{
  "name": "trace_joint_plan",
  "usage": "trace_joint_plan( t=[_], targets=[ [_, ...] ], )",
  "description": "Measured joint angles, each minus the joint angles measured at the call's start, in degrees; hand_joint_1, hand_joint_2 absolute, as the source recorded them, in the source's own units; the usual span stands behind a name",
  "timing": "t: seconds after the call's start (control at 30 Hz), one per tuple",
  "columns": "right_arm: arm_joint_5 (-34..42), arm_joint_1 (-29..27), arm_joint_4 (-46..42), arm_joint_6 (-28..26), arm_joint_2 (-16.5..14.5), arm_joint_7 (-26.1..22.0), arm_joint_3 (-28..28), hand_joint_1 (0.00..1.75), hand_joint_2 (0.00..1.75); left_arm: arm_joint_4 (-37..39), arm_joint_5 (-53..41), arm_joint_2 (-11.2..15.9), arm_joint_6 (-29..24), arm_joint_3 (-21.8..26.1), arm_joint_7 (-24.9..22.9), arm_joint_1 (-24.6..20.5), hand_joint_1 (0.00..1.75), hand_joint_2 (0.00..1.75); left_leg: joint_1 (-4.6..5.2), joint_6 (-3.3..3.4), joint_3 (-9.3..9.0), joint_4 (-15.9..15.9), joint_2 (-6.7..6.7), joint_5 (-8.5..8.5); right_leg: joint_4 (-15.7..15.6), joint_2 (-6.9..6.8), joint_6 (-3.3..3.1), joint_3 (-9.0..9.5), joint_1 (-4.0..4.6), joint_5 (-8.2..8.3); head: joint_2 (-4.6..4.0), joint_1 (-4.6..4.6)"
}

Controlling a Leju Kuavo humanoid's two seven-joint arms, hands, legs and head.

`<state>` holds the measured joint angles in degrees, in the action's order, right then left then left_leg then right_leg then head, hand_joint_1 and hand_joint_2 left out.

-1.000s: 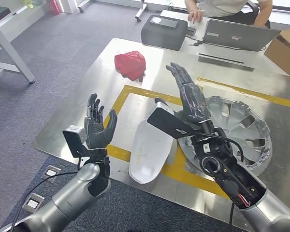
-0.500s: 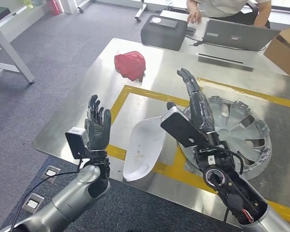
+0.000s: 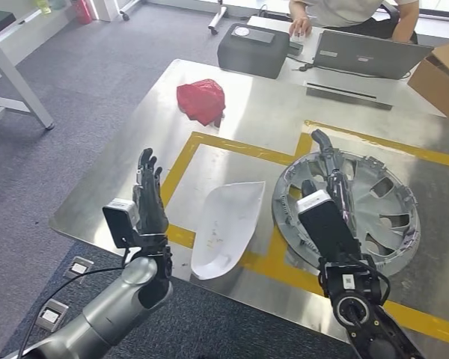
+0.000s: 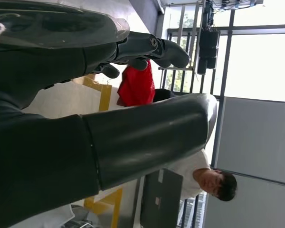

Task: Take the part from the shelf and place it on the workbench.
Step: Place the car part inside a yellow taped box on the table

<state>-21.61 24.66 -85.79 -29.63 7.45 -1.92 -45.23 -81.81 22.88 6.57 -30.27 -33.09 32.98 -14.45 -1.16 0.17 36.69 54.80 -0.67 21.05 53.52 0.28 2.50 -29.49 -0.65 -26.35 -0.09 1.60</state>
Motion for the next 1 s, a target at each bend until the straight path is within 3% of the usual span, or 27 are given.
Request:
trace_joint_plan(
  t=[0.47, 1.0],
  targets=[
    [2.8, -4.8, -2.9, -0.1, 0.5, -2.0, 2.1, 0.00, 0.00, 0.0, -0.8, -0.5, 0.0, 0.0, 0.2, 0.7, 0.00, 0.00, 0.00, 0.00, -0.02, 0.0, 0.02, 0.00, 0.0, 0.00, 0.00, -0.01, 0.00, 0.00, 0.00, 0.00],
    [3.2, -5.9, -3.7, 0.0, 0.6, -2.4, 2.3, 0.00, 0.00, 0.0, -1.5, -0.9, -0.3, 0.0, -0.4, 0.7, 0.00, 0.00, 0.19, 0.15, 0.00, 0.2, 0.01, 0.17, -0.1, 0.00, 0.11, 0.10, -0.16, -0.01, 0.00, 0.01]
  ],
)
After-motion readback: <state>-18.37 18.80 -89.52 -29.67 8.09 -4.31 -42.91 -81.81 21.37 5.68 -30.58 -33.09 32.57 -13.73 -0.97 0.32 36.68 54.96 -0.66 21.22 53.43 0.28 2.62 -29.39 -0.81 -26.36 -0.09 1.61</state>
